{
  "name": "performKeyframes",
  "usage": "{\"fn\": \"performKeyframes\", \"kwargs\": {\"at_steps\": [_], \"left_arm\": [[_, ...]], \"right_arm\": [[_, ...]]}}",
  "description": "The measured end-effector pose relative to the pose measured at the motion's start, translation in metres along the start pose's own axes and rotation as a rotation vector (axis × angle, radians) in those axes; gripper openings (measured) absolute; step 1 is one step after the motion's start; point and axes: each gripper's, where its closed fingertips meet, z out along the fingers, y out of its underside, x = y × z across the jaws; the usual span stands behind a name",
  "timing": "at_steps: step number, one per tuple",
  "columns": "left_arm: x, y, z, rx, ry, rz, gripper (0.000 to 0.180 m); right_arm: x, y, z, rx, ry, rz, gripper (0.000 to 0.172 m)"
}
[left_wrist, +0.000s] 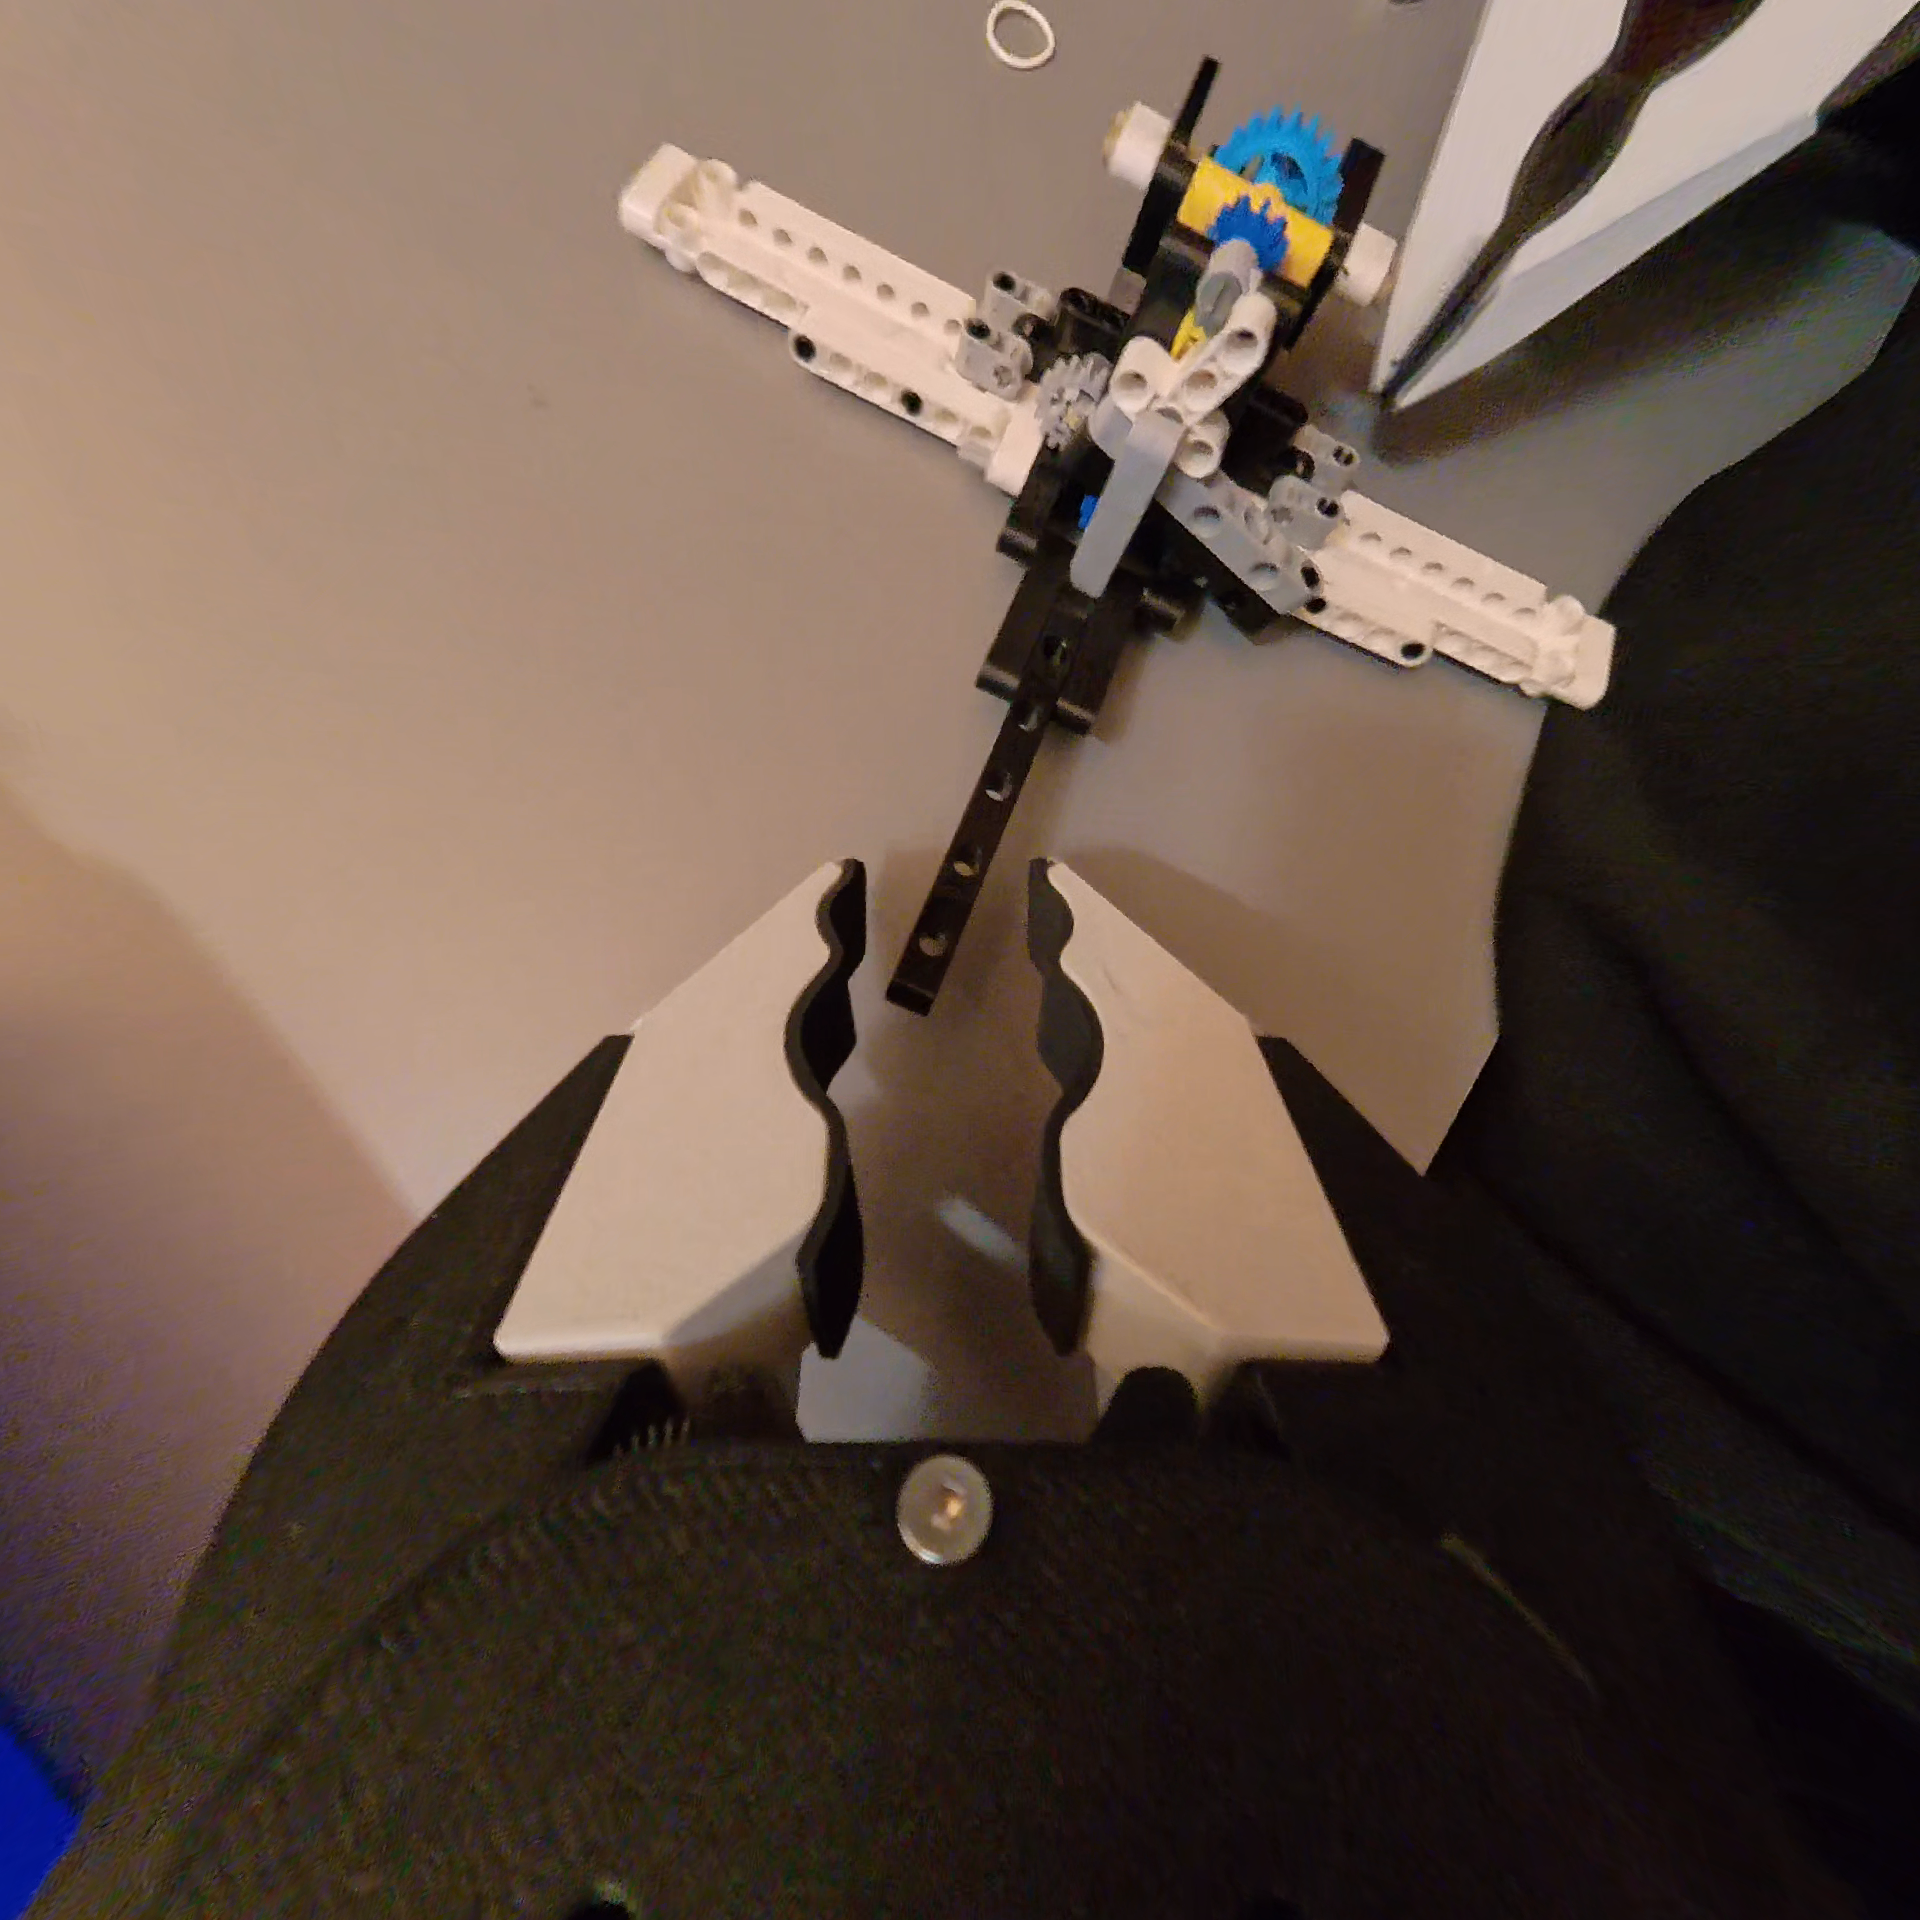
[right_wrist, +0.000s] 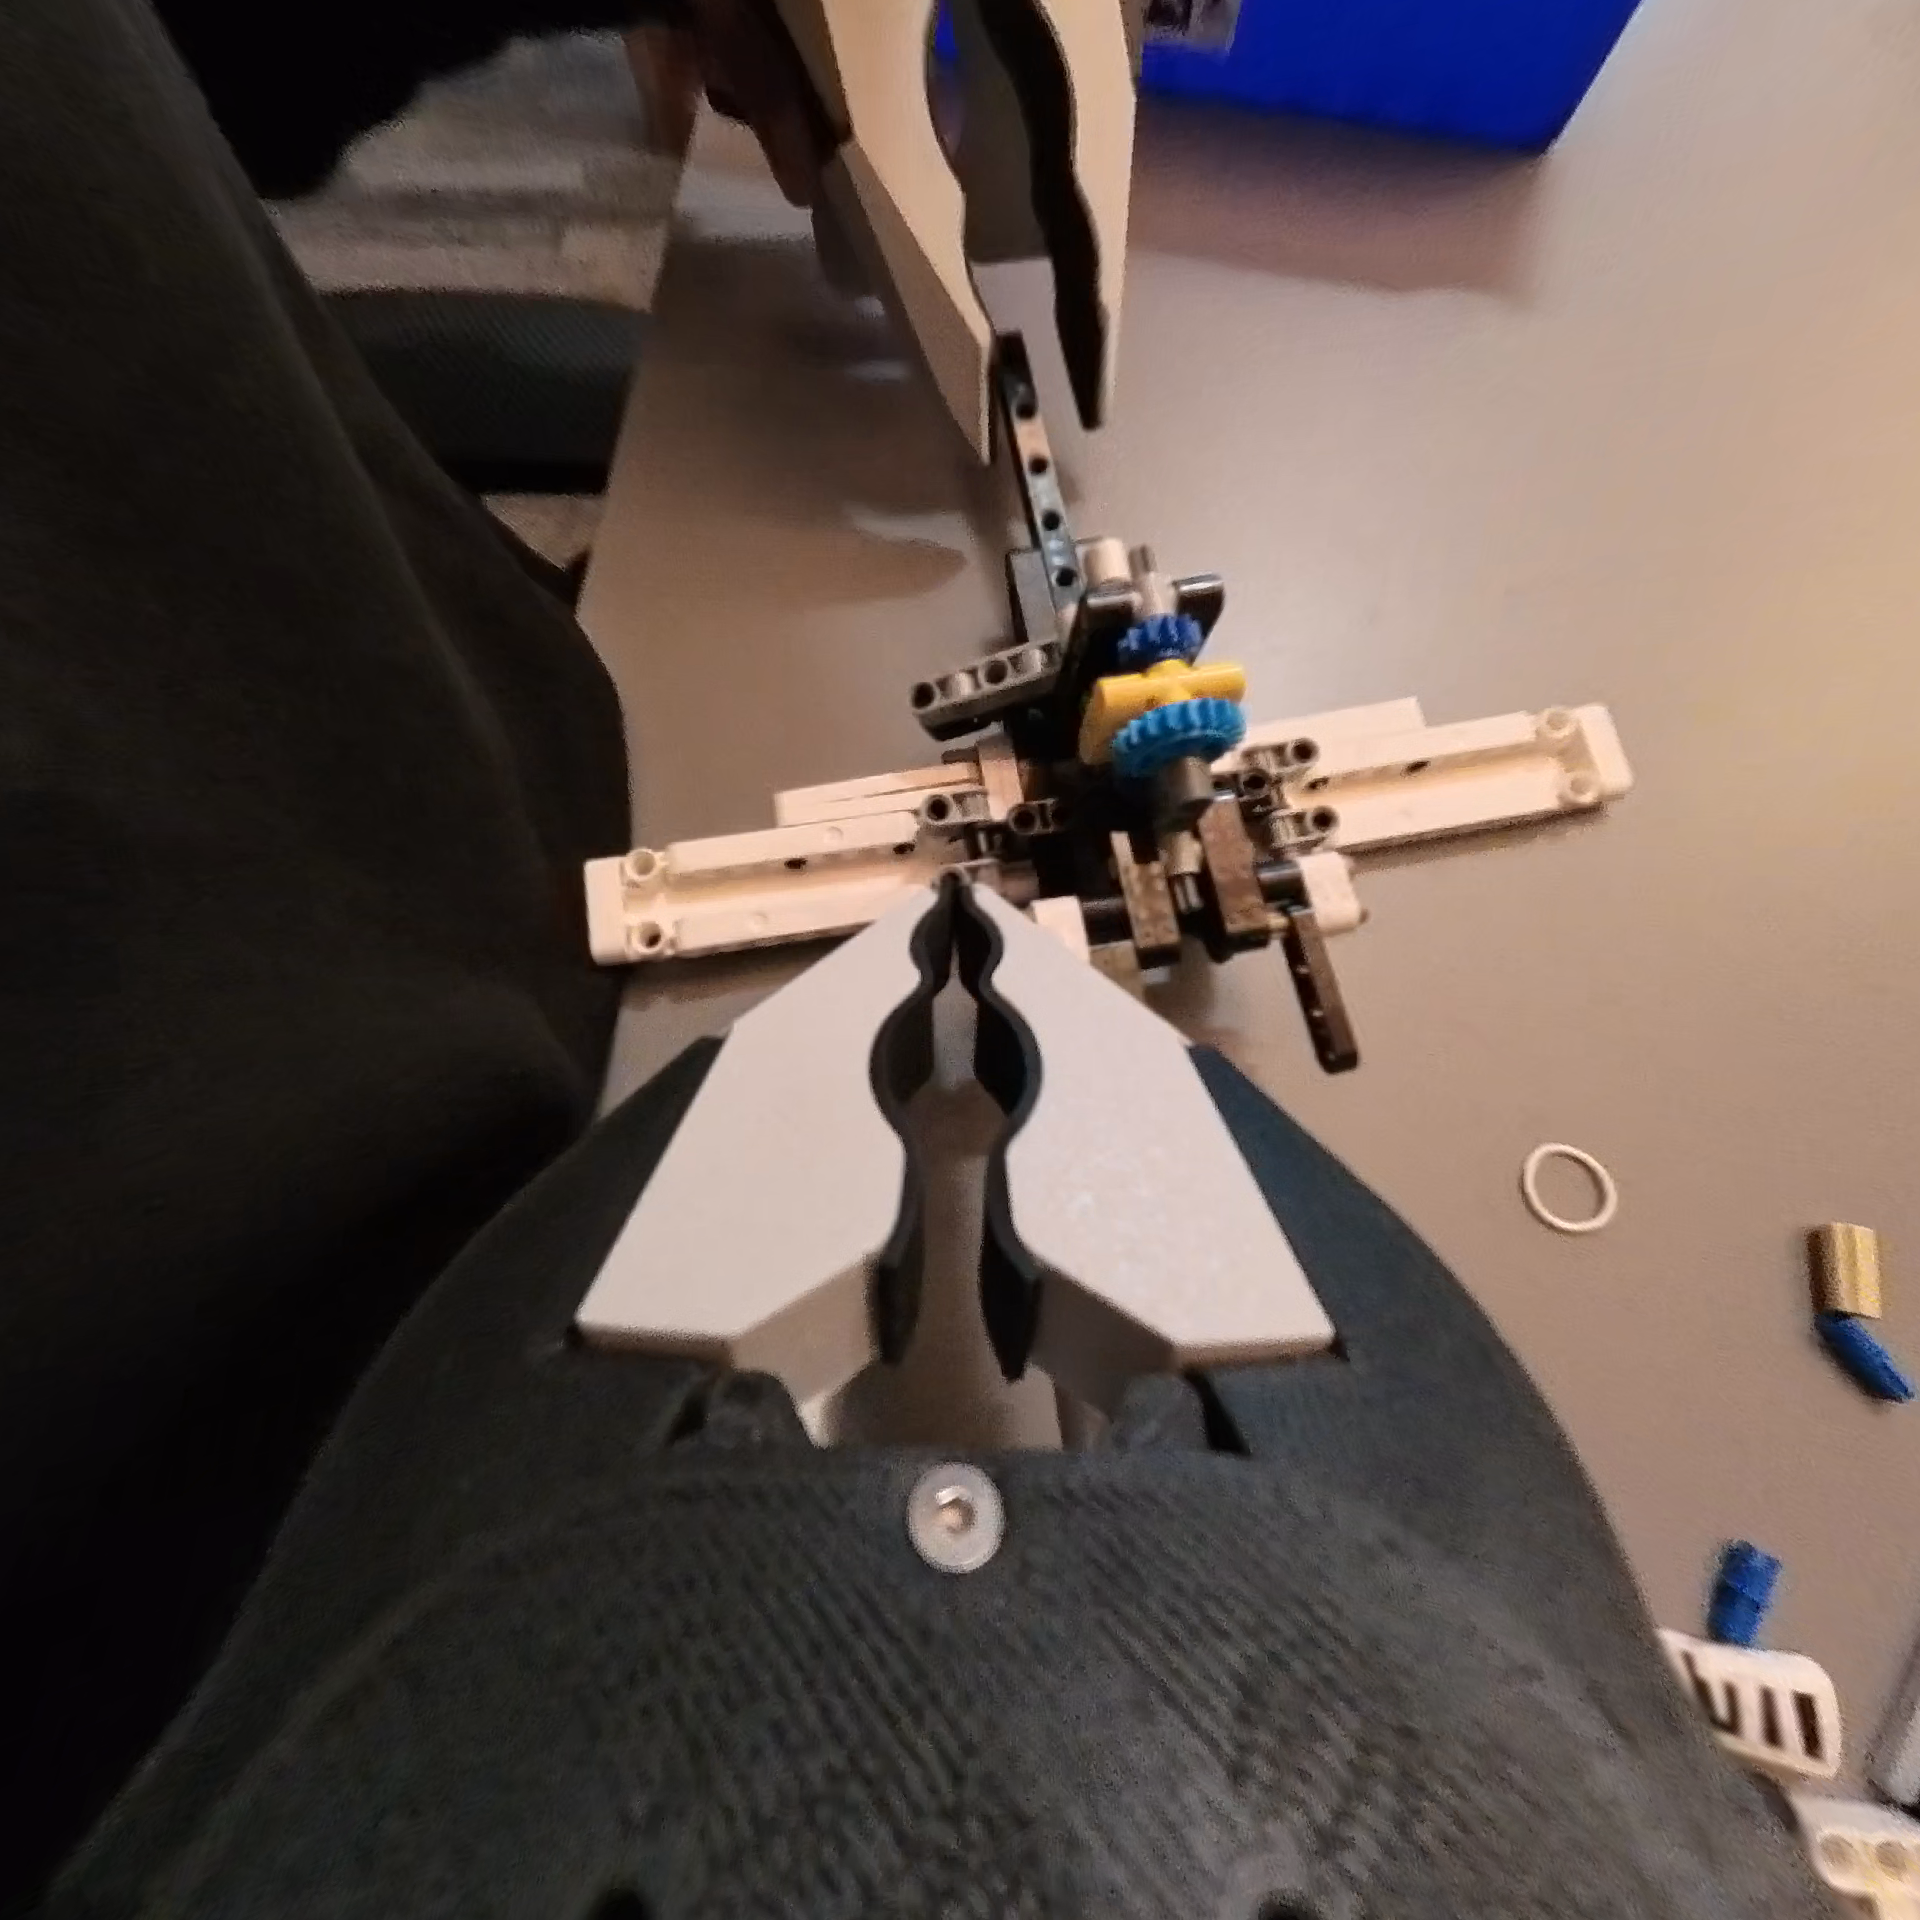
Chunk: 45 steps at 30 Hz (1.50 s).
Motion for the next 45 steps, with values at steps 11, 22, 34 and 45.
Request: {"fn": "performKeyframes", "kwargs": {"at_steps": [11, 22, 34, 45], "left_arm": [[0.034, -0.007, 0.007, 0.039, 0.169, -0.007, 0.029], [0.066, -0.036, 0.037, 0.071, 0.251, 0.057, 0.024], [0.032, -0.08, 0.034, 0.318, 0.101, -0.144, 0.033], [0.025, -0.088, 0.059, 0.279, -0.107, -0.026, 0.036]], "right_arm": [[0.067, 0.021, -0.001, -0.101, 0.316, 0.131, 0.001], [0.075, 0.013, -0.017, -0.013, 0.371, 0.223, 0.014], [0.055, -0.006, -0.018, 0.196, 0.244, 0.372, 0.015], [0.053, -0.008, -0.007, 0.196, 0.229, 0.408, 0.018]]}}
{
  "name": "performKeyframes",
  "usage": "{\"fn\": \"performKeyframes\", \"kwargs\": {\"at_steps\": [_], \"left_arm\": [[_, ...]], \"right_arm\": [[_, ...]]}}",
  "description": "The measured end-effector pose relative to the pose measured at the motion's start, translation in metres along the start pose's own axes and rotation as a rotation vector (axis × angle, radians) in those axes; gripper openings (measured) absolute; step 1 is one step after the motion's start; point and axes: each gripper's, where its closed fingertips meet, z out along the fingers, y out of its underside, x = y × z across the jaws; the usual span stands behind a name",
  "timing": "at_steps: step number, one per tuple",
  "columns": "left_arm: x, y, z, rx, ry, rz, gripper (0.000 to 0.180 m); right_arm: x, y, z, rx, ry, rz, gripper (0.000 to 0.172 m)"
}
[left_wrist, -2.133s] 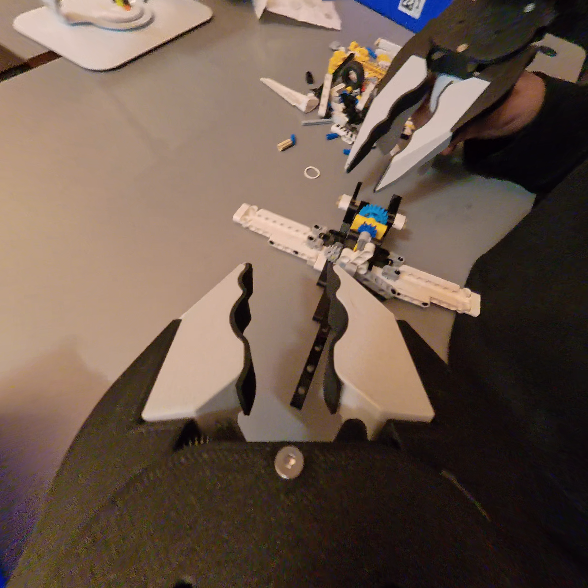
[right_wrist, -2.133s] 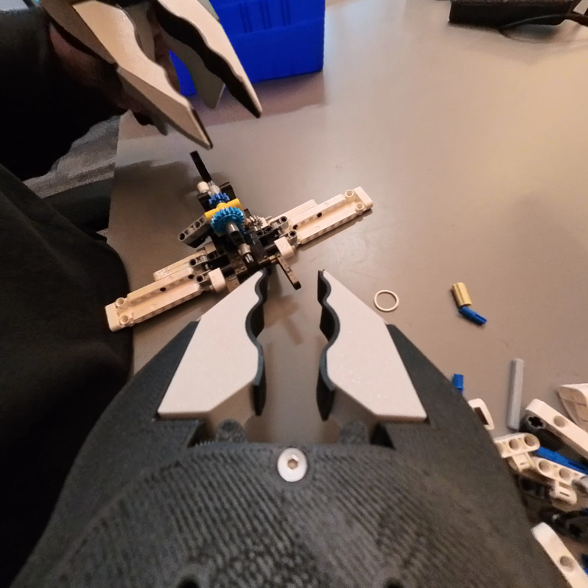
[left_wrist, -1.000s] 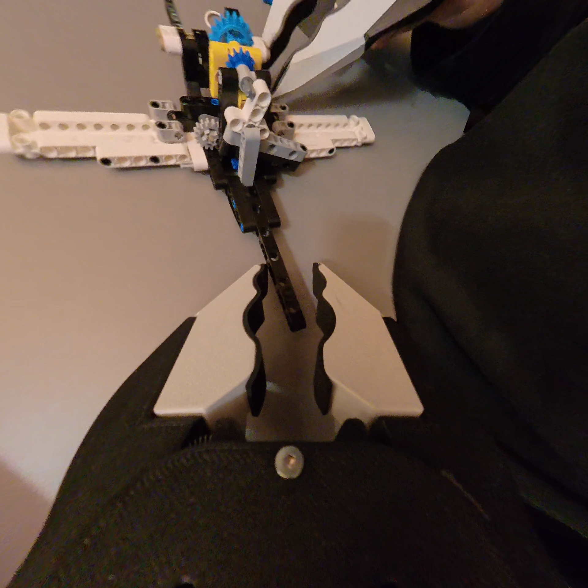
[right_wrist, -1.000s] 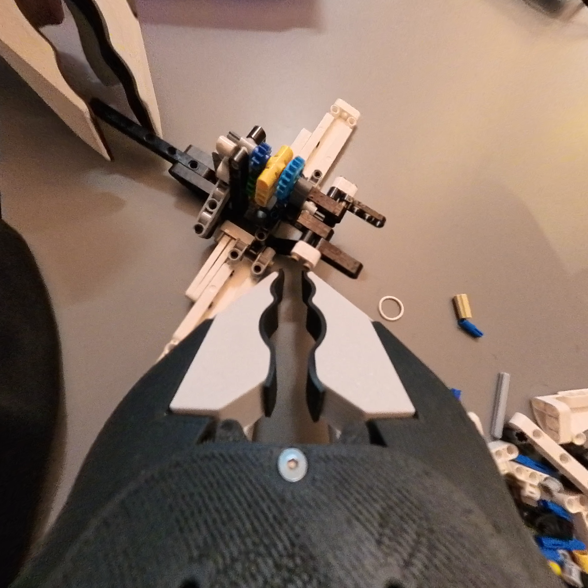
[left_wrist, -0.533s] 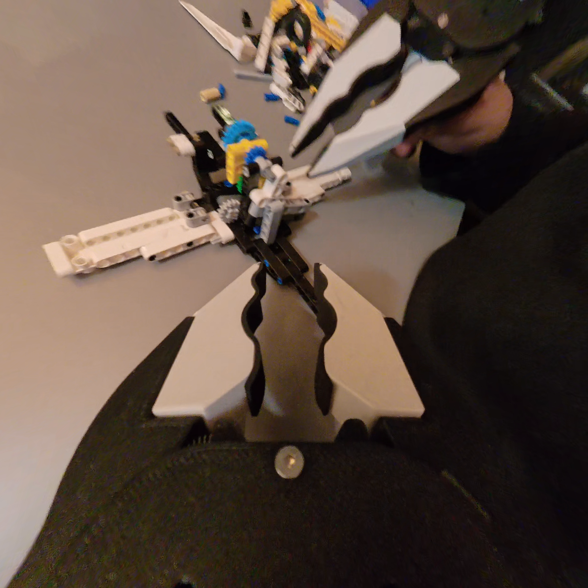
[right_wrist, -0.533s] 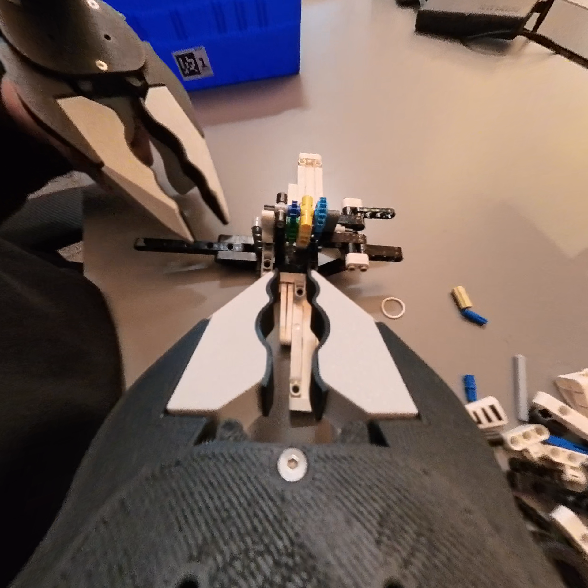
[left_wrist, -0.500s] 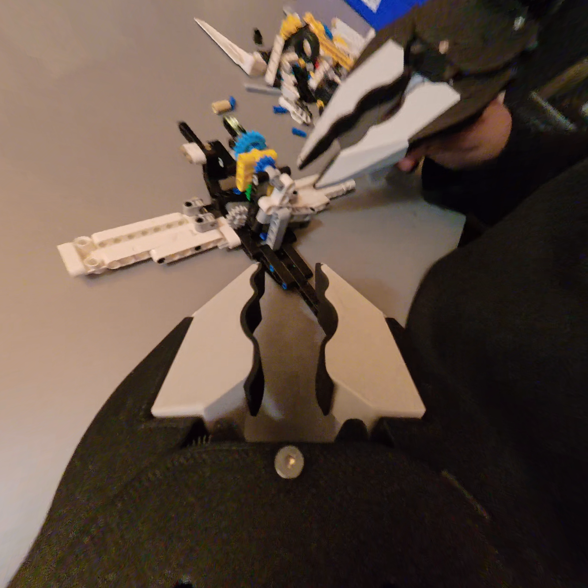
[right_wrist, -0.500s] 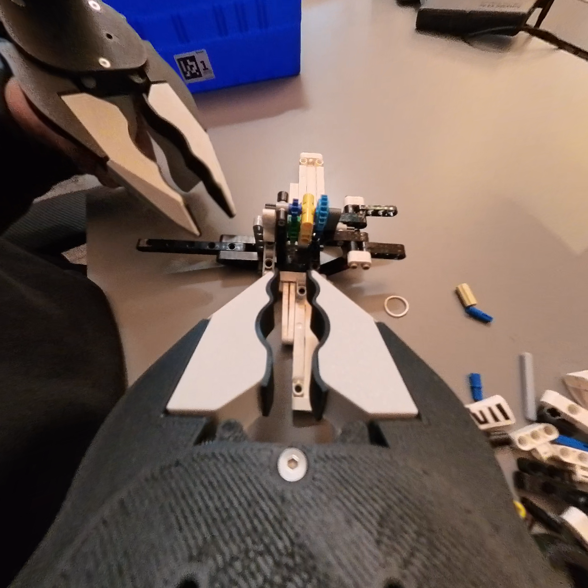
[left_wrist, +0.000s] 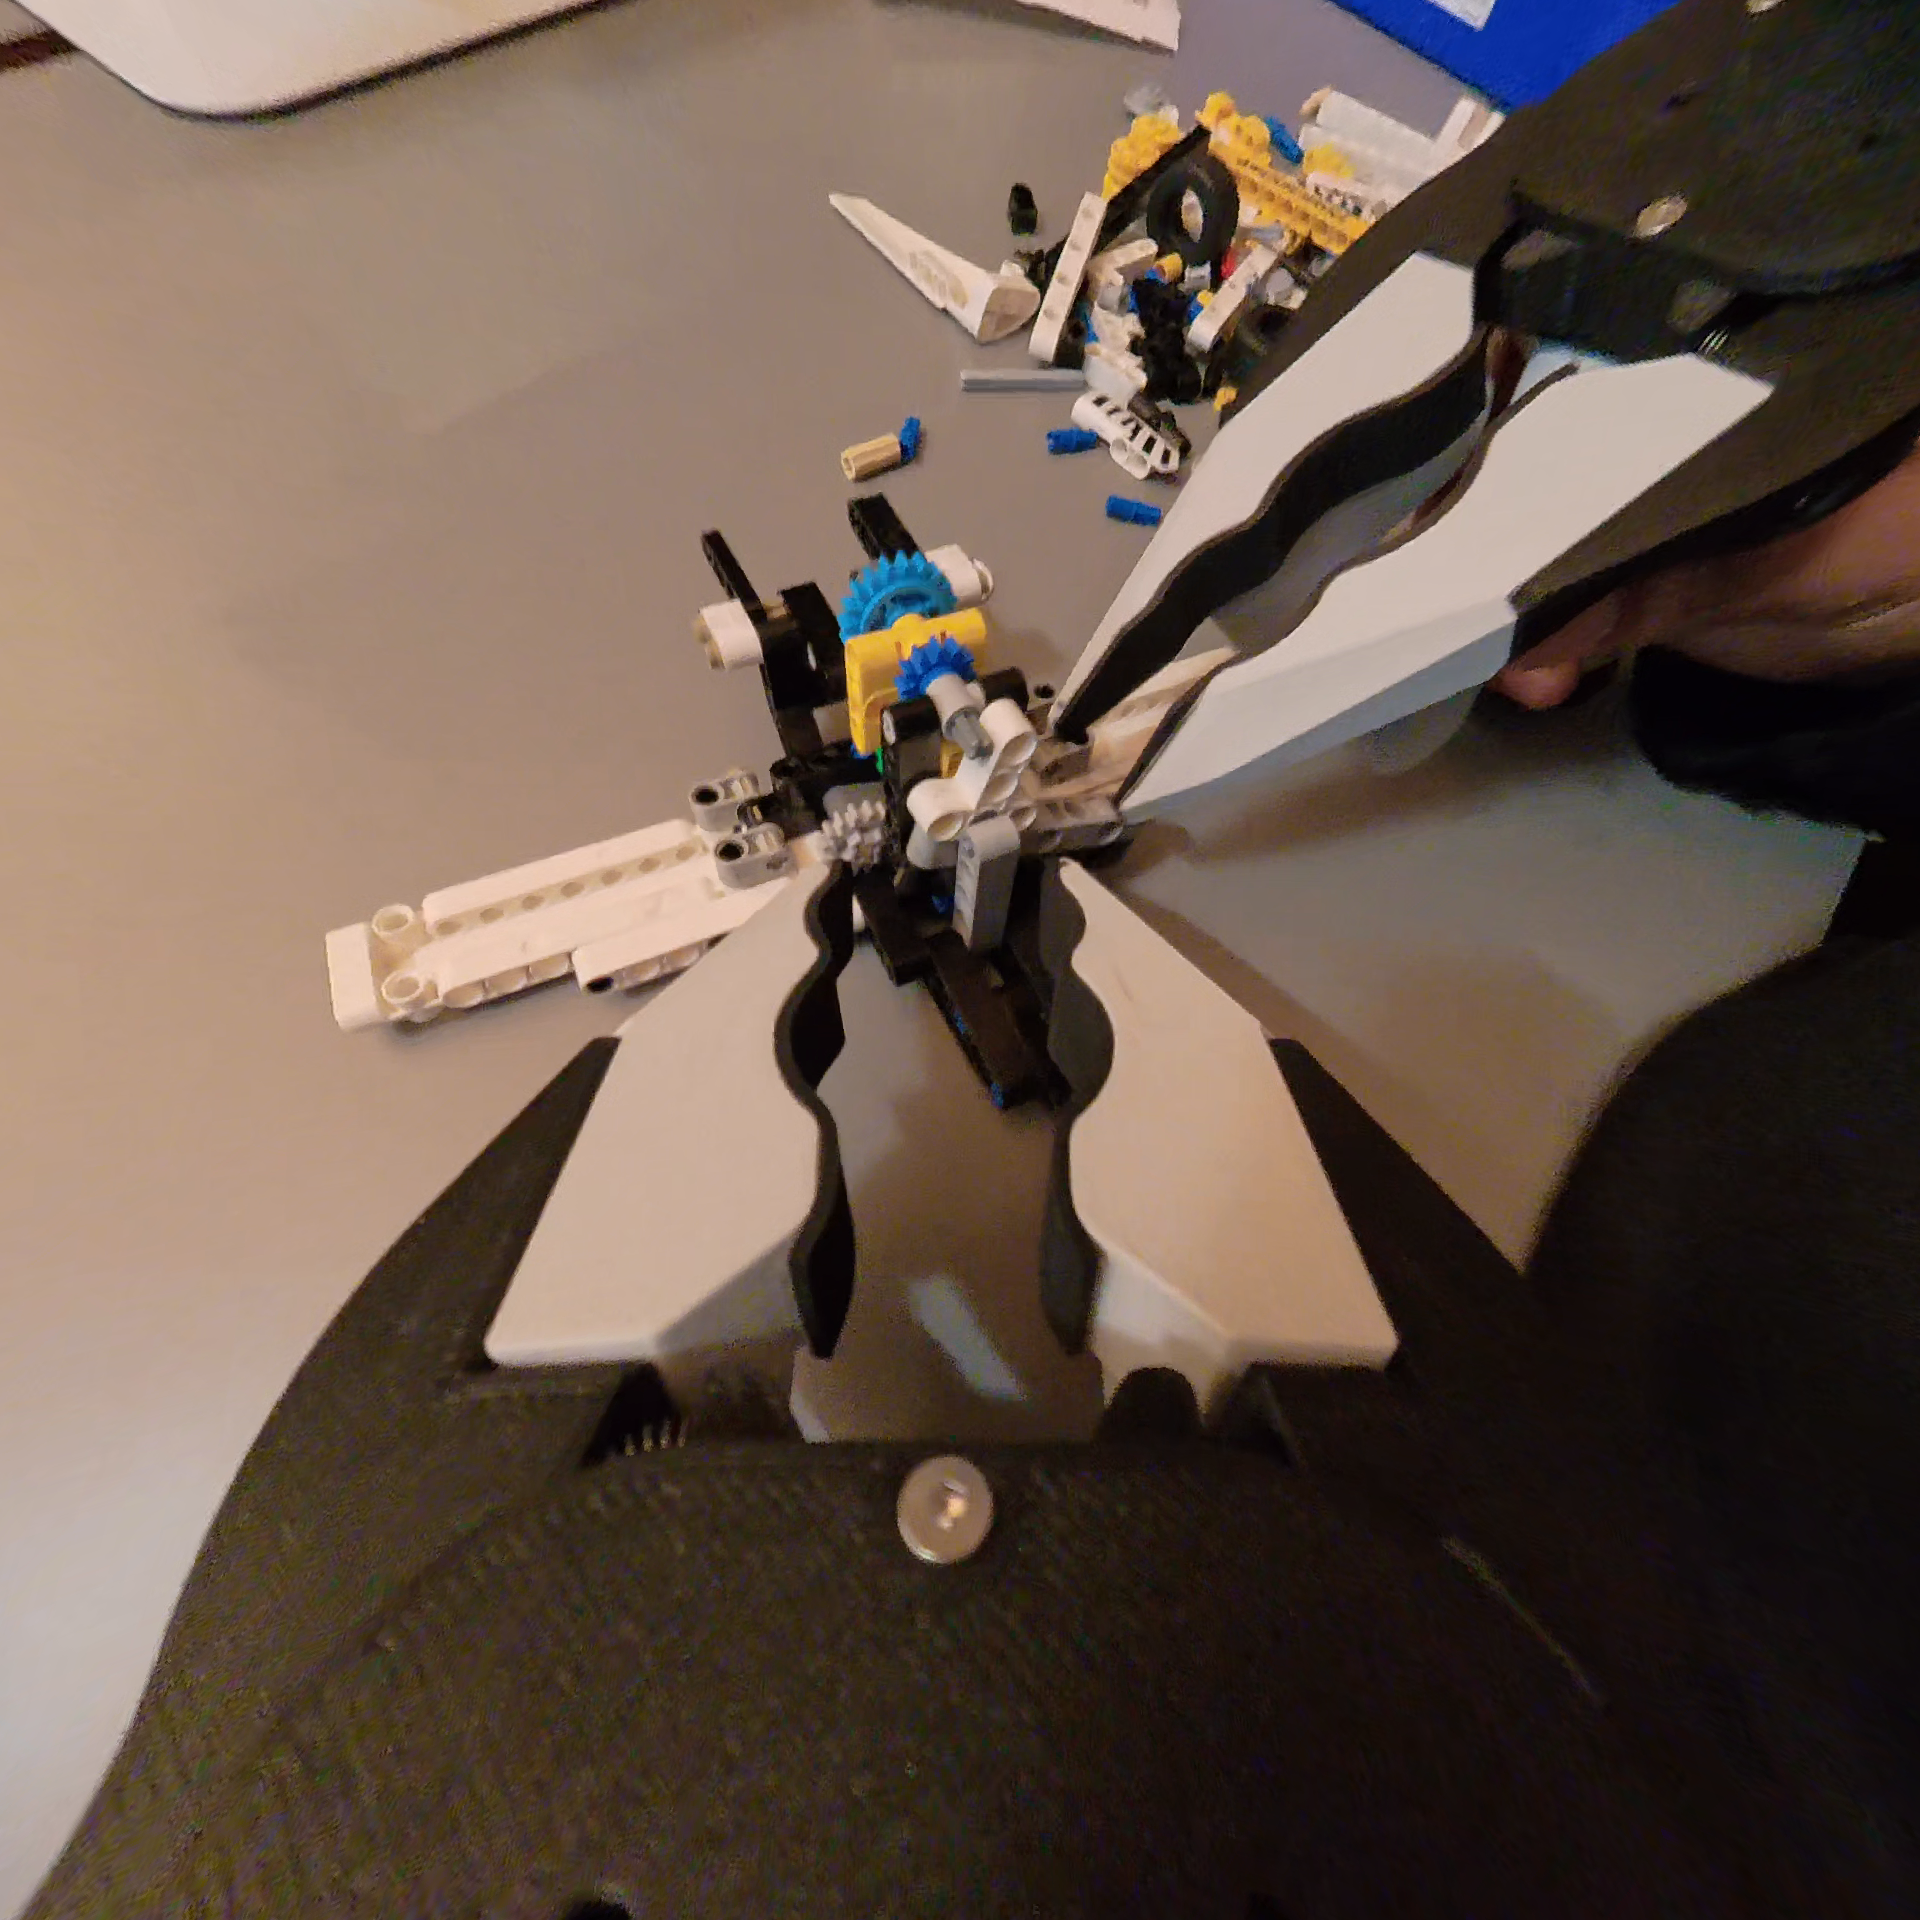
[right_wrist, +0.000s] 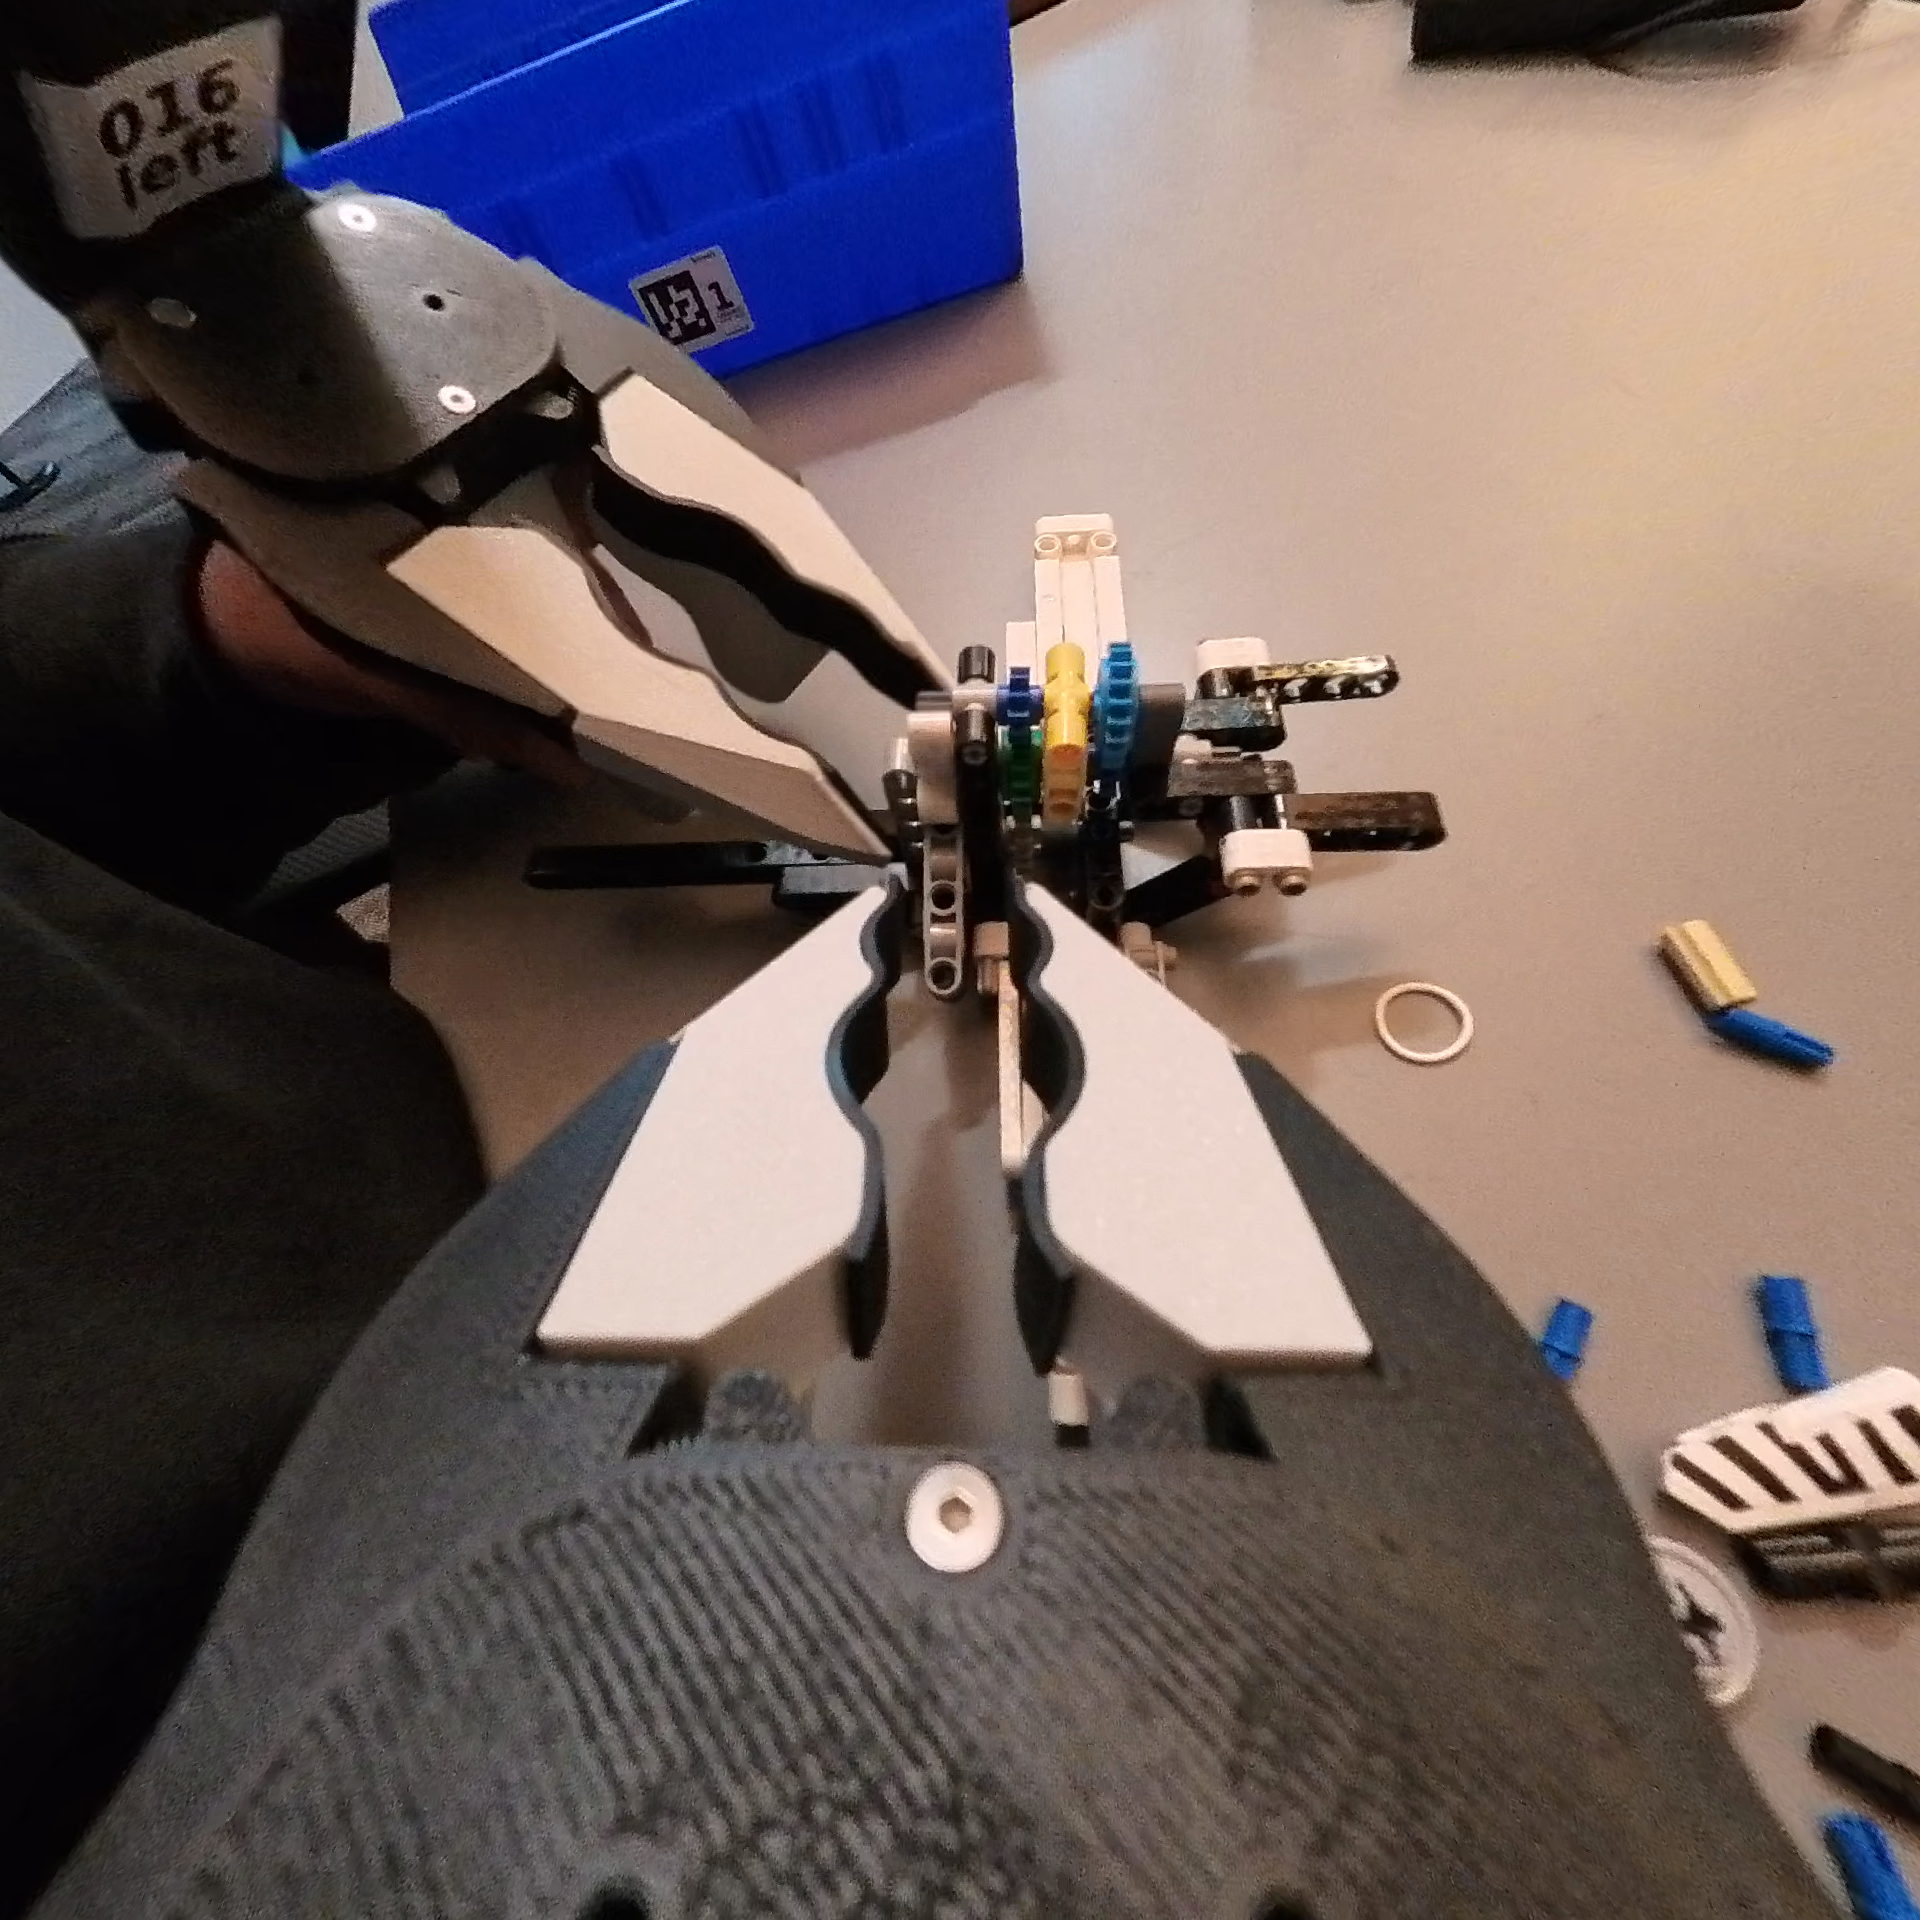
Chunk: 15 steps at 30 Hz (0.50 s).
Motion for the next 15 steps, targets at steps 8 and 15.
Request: {"fn": "performKeyframes", "kwargs": {"at_steps": [8, 15], "left_arm": [[0.002, -0.014, 0.001, 0.074, -0.015, -0.01, 0.029], [0.005, -0.006, 0.007, 0.015, 0.046, -0.06, 0.033]], "right_arm": [[0.001, 0.004, 0.004, -0.029, 0.006, 0.002, 0.018], [0.002, 0.008, 0.008, -0.062, 0.027, -0.021, 0.017]]}}
